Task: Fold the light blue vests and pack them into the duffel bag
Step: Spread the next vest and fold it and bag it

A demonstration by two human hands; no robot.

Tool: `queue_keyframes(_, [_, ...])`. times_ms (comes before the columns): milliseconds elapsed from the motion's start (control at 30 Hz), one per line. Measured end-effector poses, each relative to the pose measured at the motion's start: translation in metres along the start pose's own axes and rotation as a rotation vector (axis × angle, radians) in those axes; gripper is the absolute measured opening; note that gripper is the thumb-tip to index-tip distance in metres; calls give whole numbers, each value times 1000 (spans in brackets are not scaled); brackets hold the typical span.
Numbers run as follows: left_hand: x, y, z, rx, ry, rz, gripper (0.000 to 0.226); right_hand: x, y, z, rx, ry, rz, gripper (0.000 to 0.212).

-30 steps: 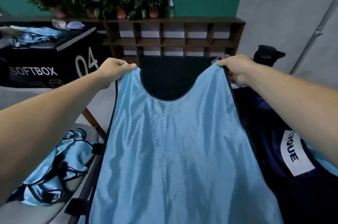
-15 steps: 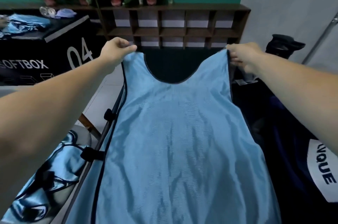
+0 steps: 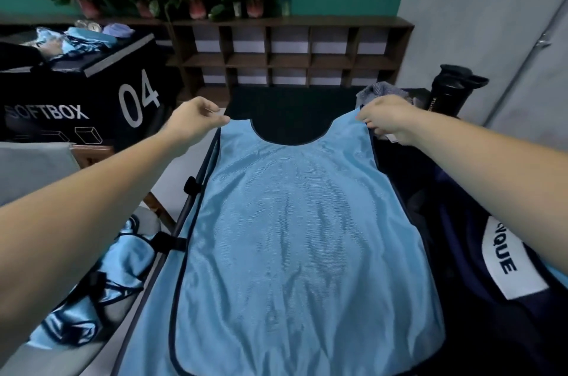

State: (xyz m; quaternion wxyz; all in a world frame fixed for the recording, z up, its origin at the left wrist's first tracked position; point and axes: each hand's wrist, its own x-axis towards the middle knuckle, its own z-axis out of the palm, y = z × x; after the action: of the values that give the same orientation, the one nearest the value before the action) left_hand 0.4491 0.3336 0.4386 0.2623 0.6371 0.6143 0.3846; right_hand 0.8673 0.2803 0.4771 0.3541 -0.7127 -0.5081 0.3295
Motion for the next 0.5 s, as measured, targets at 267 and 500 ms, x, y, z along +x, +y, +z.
queue_keyframes(267, [-113,21,-22,145,-42,88,20,-120,10,34,-403,-74,-339,22])
queue_keyframes(500, [-193,13,-35,229,-91,85,20,-236,60,59,-483,-263,-494,22])
